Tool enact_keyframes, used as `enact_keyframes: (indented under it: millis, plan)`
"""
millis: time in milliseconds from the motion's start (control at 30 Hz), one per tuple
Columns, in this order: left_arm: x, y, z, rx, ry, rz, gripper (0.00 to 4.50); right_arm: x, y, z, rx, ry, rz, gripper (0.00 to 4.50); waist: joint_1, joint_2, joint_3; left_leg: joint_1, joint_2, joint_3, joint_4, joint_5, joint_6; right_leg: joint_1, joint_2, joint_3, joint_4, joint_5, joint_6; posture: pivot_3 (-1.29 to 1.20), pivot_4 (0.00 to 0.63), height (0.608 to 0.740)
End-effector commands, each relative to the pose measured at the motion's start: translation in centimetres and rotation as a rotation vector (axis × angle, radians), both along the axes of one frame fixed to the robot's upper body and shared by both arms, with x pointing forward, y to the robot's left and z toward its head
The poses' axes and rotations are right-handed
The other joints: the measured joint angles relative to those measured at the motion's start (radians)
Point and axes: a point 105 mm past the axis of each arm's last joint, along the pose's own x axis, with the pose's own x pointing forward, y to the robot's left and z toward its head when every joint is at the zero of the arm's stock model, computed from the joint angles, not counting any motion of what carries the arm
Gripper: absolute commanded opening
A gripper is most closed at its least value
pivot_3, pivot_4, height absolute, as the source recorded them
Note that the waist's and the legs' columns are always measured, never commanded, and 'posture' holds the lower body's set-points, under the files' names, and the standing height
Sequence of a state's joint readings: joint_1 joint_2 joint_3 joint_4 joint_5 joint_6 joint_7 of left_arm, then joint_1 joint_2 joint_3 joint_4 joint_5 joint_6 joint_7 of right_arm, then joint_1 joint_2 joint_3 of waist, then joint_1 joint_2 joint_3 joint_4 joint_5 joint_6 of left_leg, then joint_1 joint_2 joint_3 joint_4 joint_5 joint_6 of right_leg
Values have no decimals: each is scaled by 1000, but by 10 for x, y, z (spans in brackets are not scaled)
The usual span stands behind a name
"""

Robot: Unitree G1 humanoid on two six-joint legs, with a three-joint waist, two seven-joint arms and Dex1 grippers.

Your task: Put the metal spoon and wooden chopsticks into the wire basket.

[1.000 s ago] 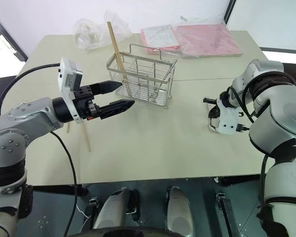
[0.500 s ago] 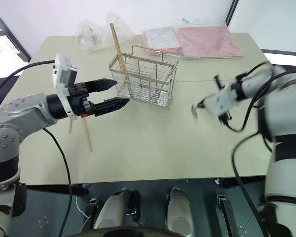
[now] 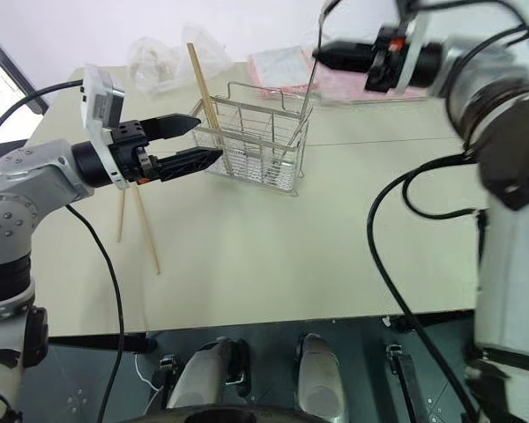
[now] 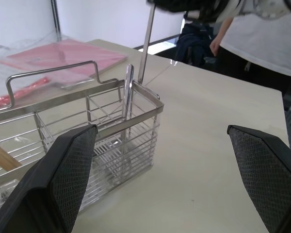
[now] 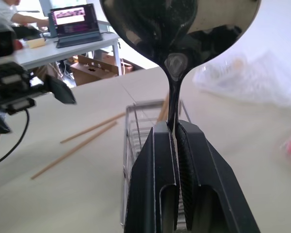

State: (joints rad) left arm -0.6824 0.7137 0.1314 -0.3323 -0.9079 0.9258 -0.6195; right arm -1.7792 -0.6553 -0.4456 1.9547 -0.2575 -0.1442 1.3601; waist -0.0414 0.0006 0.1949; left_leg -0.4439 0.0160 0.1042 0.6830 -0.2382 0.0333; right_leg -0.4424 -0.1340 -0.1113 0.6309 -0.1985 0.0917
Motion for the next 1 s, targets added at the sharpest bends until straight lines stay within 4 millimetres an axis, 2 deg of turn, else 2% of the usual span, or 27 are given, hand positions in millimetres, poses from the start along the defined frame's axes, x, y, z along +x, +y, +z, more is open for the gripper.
enact_keyframes:
  millis: [33, 233, 267, 300, 367, 467, 800, 1000]
  plan:
    - [-4, -4, 13, -3, -63, -13, 4500, 7, 7, 13, 66, -49, -38, 53, -2, 0, 0, 0, 0, 0, 0, 0, 0, 0, 0, 0, 0, 0, 0, 0, 150, 699]
    - [-4, -3, 14, -6, -69, 0, 4500, 19, 17, -13, 108, 40, -90, 53, -2, 0, 0, 0, 0, 0, 0, 0, 0, 0, 0, 0, -1, 0, 0, 0, 150, 699]
    - [-4, -2, 15, -7, -70, 5, 4500, 21, 17, -17, 117, 63, -102, 676, -1, 0, 0, 0, 0, 0, 0, 0, 0, 0, 0, 0, -1, 0, 0, 0, 150, 699]
    - [-4, -2, 15, -8, -71, 9, 4500, 23, 17, -20, 119, 72, -111, 947, 0, 0, 0, 0, 0, 0, 0, 0, 0, 0, 0, 0, -1, 0, 0, 0, 150, 699]
    - [-4, -1, 15, -8, -72, 16, 4500, 25, 16, -23, 112, 61, -125, 2043, -1, 0, 0, 0, 0, 0, 0, 0, 0, 0, 0, 0, 0, 0, 0, 0, 150, 699]
    - [-3, 1, 16, -7, -76, 36, 4500, 28, 14, -18, 127, 51, -148, 3443, -1, 0, 0, 0, 0, 0, 0, 0, 0, 0, 0, 0, 0, 0, 0, 0, 150, 699]
    - [18, 42, 29, -111, -78, 300, 4500, 28, -15, 23, 218, 0, -183, 3443, 2, 0, 0, 0, 0, -1, 0, 0, 0, 0, 0, 0, 0, 0, 0, 0, 150, 699]
    - [28, 60, 26, -133, -46, 424, 4500, 4, -25, 41, 289, -36, -244, 3443, 18, 0, 0, 0, 0, -1, 1, 0, 0, 0, 0, 0, 1, 0, 0, 0, 150, 699]
